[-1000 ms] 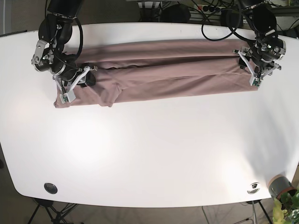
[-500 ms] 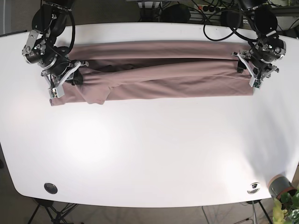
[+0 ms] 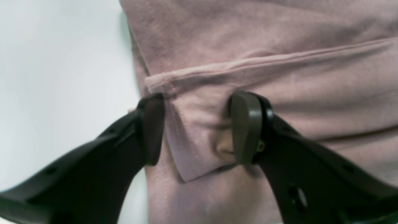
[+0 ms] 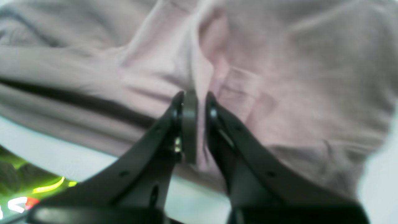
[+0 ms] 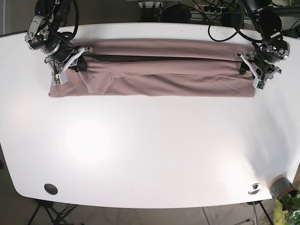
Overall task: Fold the T-shirt properly
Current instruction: 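Lay the folded edge down and pull the strip taut with both grippers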
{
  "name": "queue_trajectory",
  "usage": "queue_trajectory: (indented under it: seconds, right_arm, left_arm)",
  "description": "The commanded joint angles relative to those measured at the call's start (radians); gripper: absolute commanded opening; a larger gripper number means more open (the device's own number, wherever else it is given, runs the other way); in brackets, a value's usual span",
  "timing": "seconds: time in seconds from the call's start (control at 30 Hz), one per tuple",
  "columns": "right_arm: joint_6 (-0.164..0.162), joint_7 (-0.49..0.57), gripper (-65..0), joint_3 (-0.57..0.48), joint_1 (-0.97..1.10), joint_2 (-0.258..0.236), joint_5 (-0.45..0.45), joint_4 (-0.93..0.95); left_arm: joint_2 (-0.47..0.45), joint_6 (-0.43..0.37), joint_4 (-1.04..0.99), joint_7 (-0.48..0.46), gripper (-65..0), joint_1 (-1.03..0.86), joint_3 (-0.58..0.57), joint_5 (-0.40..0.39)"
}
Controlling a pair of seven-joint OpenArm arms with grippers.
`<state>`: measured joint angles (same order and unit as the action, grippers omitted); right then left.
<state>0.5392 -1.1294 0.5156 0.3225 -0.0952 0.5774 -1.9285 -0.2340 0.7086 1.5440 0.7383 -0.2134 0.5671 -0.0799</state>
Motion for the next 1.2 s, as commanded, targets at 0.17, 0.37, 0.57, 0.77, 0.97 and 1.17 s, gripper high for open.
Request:
queue_trajectory:
  seconds: [0.17,0.37,0.57,0.77,0.97,1.17]
  right_arm:
    - [-0.008,0.019,-31.4,0.074,0.013,-0.013,0.008,0.001]
    - [0.002,0.019,-10.5,0.137,0.03,-0.015,0.013,0.013]
    - [0.003,0.018,-17.1,0.1,0.034,-0.011,0.014,-0.078]
    - [0.005,0.025,-23.9,-0.031,0.008,-0.016,0.014,-0.079]
    - [-0.006,0.042,-34.4,-0.165,-0.02,-0.018,0.008,-0.05]
    - [-0.008,0.093,-42.0,-0.185,-0.033,-0.021,0.003,0.093]
  left_arm:
    - [-0.014,-0.01,0.0,0.04,-34.3,0.009,0.001,0.052]
    - [-0.014,-0.01,0.005,0.04,-34.3,0.018,0.001,0.053]
    - [-0.014,-0.01,0.003,0.042,-34.3,0.025,0.003,0.053]
    - [-0.014,-0.01,0.0,0.042,-34.3,0.025,0.003,0.053]
    - [-0.014,-0.01,0.0,0.042,-34.3,0.025,0.003,0.053]
    - [-0.014,-0.01,0.0,0.042,-34.3,0.025,0.003,0.053]
